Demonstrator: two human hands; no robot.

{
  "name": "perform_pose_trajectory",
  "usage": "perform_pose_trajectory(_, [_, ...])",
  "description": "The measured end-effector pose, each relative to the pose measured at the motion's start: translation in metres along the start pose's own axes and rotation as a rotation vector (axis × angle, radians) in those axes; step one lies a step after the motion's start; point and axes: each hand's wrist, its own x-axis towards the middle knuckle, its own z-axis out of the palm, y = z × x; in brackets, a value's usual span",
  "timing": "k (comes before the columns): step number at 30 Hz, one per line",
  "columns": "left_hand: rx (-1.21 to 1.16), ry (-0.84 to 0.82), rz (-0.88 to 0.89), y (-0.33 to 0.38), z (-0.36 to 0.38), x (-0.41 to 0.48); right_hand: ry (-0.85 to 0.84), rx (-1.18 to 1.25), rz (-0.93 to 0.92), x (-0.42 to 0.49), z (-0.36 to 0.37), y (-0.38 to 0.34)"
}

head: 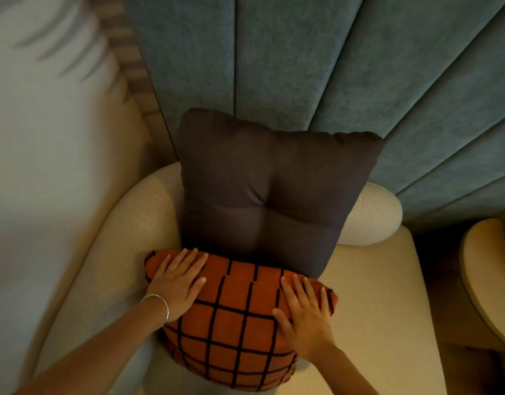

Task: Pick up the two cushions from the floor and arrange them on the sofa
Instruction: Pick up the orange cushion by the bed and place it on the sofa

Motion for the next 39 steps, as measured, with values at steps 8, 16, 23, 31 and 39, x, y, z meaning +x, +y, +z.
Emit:
perform_pose_trajectory(8, [0.065, 0.093, 0.081, 0.066, 0.009, 0.020, -0.008, -0.020, -0.197, 0.035, 0.004, -0.062])
perform_pose_trajectory(16, [0.057, 0.132, -0.158, -0.016, -0.001, 0.025, -0.035, -0.027, 0.222, 0.028, -0.004, 0.031])
perform_pose_trajectory(23, [-0.564, 0.434, -0.364, -0.058, -0.005, 0.022, 0.202, 1.017, 0.555, 0.026, -0.012, 0.051])
perform_pose_trajectory(31, [-1.625, 0.051, -0.730, -0.040, 0.018, 0.009, 0.075, 1.763, 0.766, 0.019, 0.007, 0.012])
perform_pose_trajectory(39, [-1.529, 0.109, -0.737, -0.038, 0.014, 0.012, -0.024, 1.551, 0.696, 0.008, 0.008, 0.024])
